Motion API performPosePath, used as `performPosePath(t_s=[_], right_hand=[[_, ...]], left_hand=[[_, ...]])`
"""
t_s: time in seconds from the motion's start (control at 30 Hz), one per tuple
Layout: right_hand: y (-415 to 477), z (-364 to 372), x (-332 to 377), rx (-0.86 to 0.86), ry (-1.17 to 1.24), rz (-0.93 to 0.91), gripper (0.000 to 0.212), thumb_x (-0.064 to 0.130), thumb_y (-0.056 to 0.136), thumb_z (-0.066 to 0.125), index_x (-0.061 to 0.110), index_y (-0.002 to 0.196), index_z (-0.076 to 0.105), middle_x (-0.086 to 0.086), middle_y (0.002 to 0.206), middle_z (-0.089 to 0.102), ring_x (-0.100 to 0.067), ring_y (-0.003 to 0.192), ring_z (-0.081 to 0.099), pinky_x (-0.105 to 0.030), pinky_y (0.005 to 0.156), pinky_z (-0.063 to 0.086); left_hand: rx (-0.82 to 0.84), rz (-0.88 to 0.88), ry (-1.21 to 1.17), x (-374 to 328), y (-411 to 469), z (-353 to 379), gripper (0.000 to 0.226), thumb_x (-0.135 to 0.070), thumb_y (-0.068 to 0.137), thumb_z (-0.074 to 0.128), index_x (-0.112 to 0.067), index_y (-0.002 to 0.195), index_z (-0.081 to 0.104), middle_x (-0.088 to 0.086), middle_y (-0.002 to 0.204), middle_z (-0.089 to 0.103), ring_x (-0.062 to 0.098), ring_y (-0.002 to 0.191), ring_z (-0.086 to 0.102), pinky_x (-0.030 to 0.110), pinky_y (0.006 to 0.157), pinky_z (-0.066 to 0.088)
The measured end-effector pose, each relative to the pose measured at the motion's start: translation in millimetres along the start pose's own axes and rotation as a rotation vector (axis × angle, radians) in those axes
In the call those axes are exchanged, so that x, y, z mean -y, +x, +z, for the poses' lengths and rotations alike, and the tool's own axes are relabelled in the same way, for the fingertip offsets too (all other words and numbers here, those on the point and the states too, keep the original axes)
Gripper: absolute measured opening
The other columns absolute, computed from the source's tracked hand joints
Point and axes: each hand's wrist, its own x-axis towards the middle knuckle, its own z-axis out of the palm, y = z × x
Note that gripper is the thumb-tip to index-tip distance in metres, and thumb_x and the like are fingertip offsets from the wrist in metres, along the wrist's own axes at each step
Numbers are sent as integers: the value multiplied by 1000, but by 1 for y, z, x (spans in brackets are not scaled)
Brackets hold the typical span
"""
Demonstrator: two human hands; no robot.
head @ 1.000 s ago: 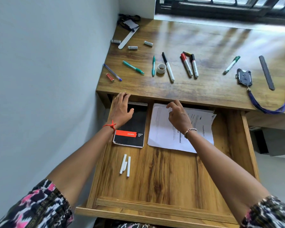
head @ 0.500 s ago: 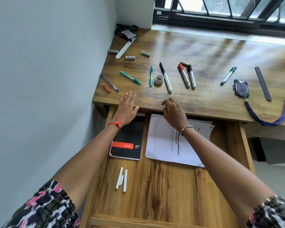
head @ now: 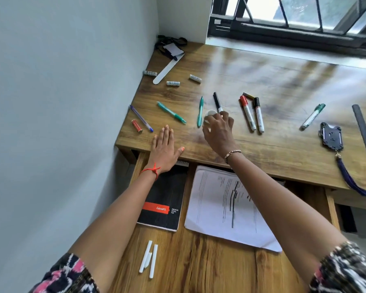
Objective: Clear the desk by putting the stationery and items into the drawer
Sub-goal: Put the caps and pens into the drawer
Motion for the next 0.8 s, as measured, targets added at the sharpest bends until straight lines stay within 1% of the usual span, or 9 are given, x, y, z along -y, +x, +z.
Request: performPosePath(t_s=[0.1,0.23,0.37,0.43,0.53,0.63,0.7,0.8], right_hand=[[19,7,1,-18,10,-3,30,20,91,47,13,118,58,-9,117,57,-28,123,36,-38,97,19],[41,13,7,-3,-28,39,33,24,92,45,14,122,53,-13,112,56,-30,121,35,-42,97,17],[55,16,10,55,-76,36,34,27,92,47,14,123,51,-15,116,55,-31,123,32,-41,94,10],[59,17,11,117,-80,45,35,26,92,49,13,124,51,-16,117,54,-31,126,29,-43,98,10],[64,23,12,221,-93,52,29,18,91,48,9,118,55,-18,117,53,-33,127,27,-51,106,15],[66,31,15,229,-110,77,21,6,90,45,3,103,61,-20,115,52,-35,126,27,-54,108,21],[66,32,19,221,-86,87,19,0,90,44,-2,99,61,-20,115,51,-35,126,27,-51,105,30],[67,31,25,164,-49,119,23,-6,89,39,-6,100,58,-19,109,55,-35,123,30,-42,91,40]], left_hand=[[-15,-8,9,1,2,3,73,-50,97,24,-8,146,-10,9,155,-18,21,144,-16,39,115,-10],[-34,9,37,3,2,5,74,-51,96,22,-8,146,-10,9,155,-19,22,144,-16,39,115,-9],[-47,9,61,3,1,7,75,-53,95,19,-9,146,-12,9,155,-20,22,143,-17,40,115,-10],[-62,3,77,2,1,8,75,-54,94,18,-9,146,-12,9,155,-20,21,143,-17,40,115,-9],[-73,-3,80,2,1,9,75,-54,94,18,-10,147,-11,8,155,-19,21,144,-16,40,116,-8],[-75,-5,67,2,0,8,75,-54,94,19,-11,147,-11,7,155,-18,20,144,-16,40,116,-7],[-79,-6,74,1,0,9,75,-55,94,18,-11,147,-11,8,156,-18,20,144,-16,41,117,-6],[-84,-9,89,1,0,9,75,-55,93,17,-11,147,-11,8,155,-18,21,144,-16,41,116,-6]])
